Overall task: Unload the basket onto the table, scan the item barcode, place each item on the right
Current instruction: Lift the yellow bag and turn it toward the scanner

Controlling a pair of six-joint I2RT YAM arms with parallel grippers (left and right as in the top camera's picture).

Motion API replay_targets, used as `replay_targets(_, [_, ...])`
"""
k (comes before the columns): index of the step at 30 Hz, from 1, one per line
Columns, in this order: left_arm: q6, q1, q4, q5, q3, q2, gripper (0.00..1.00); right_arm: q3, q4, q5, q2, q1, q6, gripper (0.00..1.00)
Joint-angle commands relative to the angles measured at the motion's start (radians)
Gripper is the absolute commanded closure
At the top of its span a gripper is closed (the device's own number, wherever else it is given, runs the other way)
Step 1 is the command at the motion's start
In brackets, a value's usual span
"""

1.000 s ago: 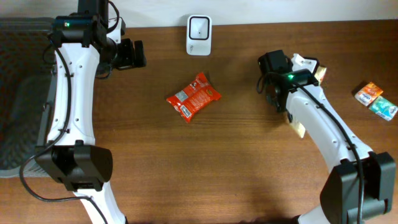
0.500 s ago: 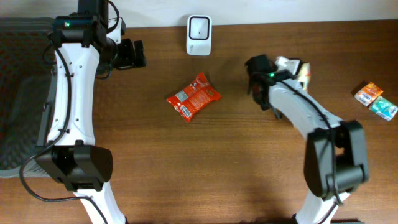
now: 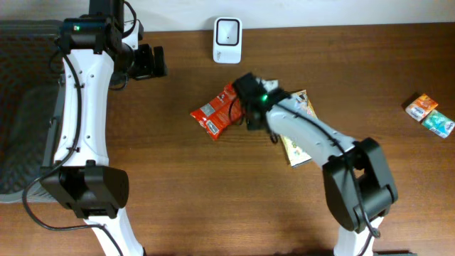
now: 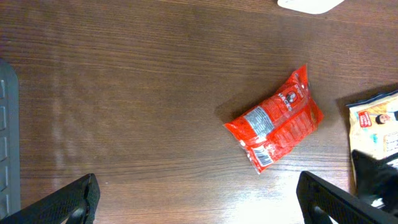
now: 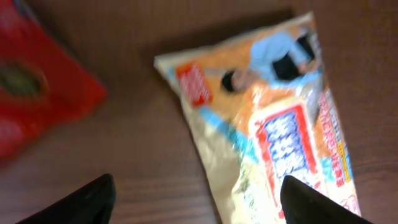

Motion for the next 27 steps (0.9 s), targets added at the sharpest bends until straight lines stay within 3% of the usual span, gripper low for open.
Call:
replay_targets(1, [-0.009, -0.003, 0.002, -0.004, 0.009, -0.008, 0.01, 0.078, -0.077, -0.072, -0.01, -0.117, -0.053, 0.04])
replay_targets(7, [-0.009, -0.003, 0.002, -0.004, 0.009, -0.008, 0.01, 0.003, -0.095, -0.447, -0.008, -0.282, -0.5, 0.04])
replay_targets(19, [-0.009, -0.003, 0.002, -0.004, 0.009, -0.008, 0.01, -0.283, 0.291, -0.304, 0.008, -0.325, -0.542, 0.01])
replay_targets(20, [-0.009, -0.003, 0.002, -0.004, 0.009, -0.008, 0.01, -0.306, 0.308, -0.305, 0.008, -0.325, -0.542, 0.09])
replay_targets(23, [-0.009, -0.003, 0.002, -0.004, 0.009, -0.008, 0.01, -0.331, 0.322, -0.33, 0.008, -0.325, -0.53, 0.51])
replay_targets(26, [-0.009, -0.003, 0.002, -0.004, 0.009, -0.008, 0.01, -0.327, 0.329, -0.34, 0.007, -0.323, -0.394, 0.96])
replay_targets(27, [-0.009, -0.003, 0.002, -0.004, 0.009, -0.008, 0.01, -0.322, 0.33, -0.361, 0.007, -0.323, -0.369, 0.96])
